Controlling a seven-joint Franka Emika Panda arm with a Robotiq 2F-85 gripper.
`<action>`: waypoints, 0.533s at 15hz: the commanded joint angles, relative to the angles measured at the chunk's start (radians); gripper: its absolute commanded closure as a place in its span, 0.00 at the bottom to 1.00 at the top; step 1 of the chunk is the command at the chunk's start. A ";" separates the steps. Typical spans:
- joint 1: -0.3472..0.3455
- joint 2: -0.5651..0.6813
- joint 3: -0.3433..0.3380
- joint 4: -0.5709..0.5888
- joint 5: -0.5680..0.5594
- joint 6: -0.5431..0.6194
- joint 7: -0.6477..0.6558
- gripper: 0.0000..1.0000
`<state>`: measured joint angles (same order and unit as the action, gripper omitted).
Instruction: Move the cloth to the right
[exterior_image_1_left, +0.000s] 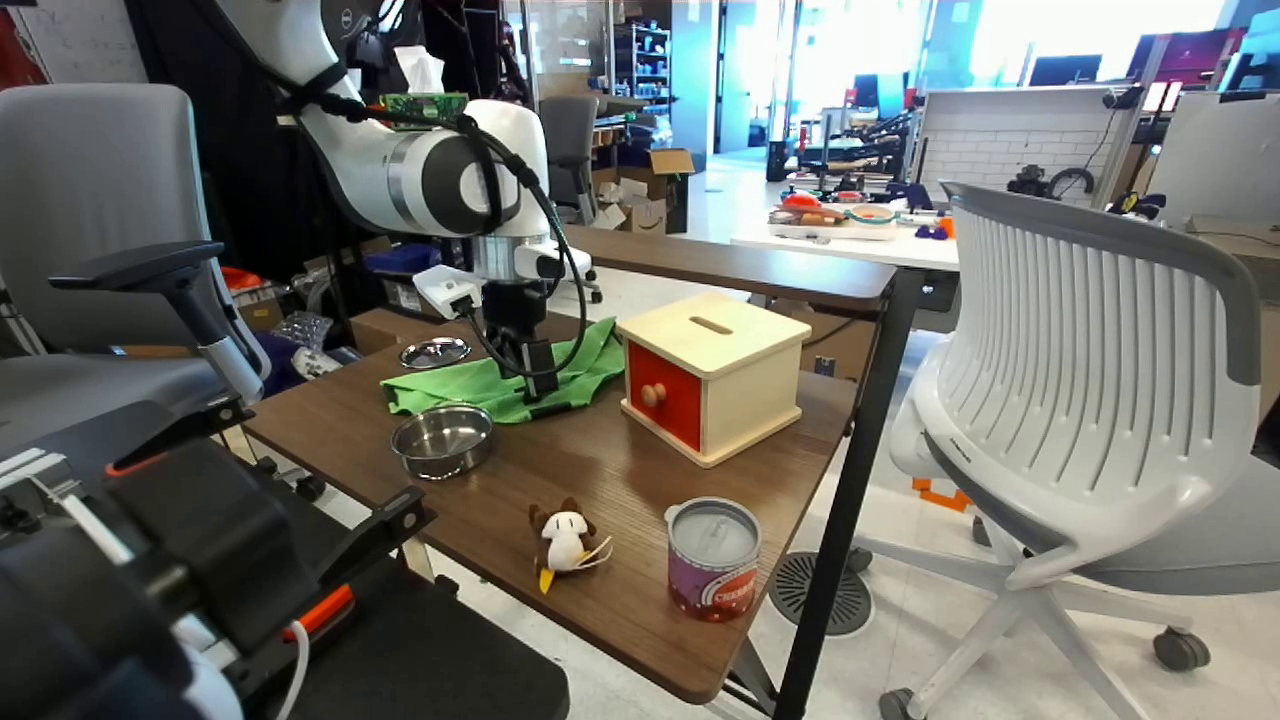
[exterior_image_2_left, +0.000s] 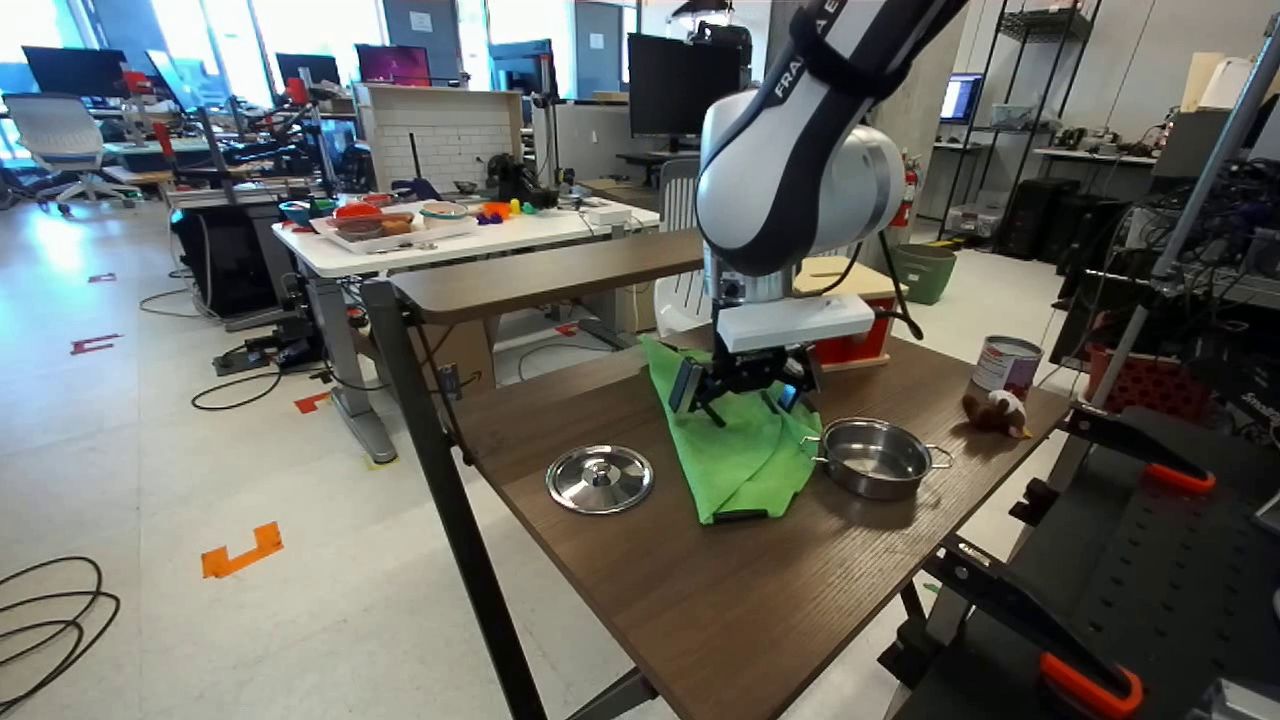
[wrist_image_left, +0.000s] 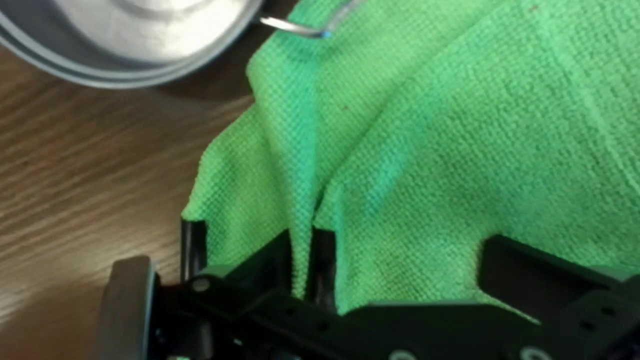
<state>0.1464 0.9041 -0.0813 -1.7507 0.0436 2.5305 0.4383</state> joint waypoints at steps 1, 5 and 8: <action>-0.001 -0.083 -0.015 -0.141 -0.004 0.016 -0.039 0.00; 0.016 -0.136 -0.047 -0.233 -0.036 0.065 -0.038 0.00; 0.019 -0.175 -0.056 -0.275 -0.040 0.097 -0.033 0.00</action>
<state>0.1483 0.7901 -0.1166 -1.9497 0.0169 2.5846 0.4136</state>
